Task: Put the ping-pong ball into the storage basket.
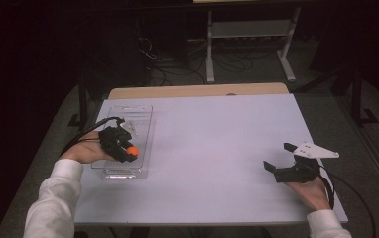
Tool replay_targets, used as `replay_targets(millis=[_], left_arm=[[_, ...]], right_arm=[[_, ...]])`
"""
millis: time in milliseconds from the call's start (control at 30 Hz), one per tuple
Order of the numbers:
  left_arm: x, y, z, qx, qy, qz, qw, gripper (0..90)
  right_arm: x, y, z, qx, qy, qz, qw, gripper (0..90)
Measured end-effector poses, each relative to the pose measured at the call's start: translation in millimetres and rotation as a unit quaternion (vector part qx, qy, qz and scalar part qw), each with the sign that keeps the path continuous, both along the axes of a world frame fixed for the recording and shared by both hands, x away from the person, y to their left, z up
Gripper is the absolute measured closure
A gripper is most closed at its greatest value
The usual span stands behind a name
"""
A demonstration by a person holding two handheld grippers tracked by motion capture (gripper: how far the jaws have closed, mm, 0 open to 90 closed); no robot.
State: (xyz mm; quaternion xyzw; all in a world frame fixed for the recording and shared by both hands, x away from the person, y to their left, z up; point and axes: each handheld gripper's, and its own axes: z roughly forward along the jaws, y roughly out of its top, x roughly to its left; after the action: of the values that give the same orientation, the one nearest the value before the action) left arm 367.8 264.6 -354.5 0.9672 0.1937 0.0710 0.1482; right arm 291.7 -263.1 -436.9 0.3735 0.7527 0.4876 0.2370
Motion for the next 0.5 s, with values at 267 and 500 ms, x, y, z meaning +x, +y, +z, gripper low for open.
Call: replay_targets(millis=[267,500], left_arm=[[-1.0,-0.2,-7.0,-0.002,0.007,0.002,1.0,50.4],[-0.3,-2.9,-14.9,0.001,0.013,-0.002,0.9999,50.4]], right_arm=[[0.2,0.2,-0.4,-0.002,0.002,0.001,1.0,0.0],[0.1,0.5,-0.6,-0.004,0.004,-0.001,1.0,0.0]])
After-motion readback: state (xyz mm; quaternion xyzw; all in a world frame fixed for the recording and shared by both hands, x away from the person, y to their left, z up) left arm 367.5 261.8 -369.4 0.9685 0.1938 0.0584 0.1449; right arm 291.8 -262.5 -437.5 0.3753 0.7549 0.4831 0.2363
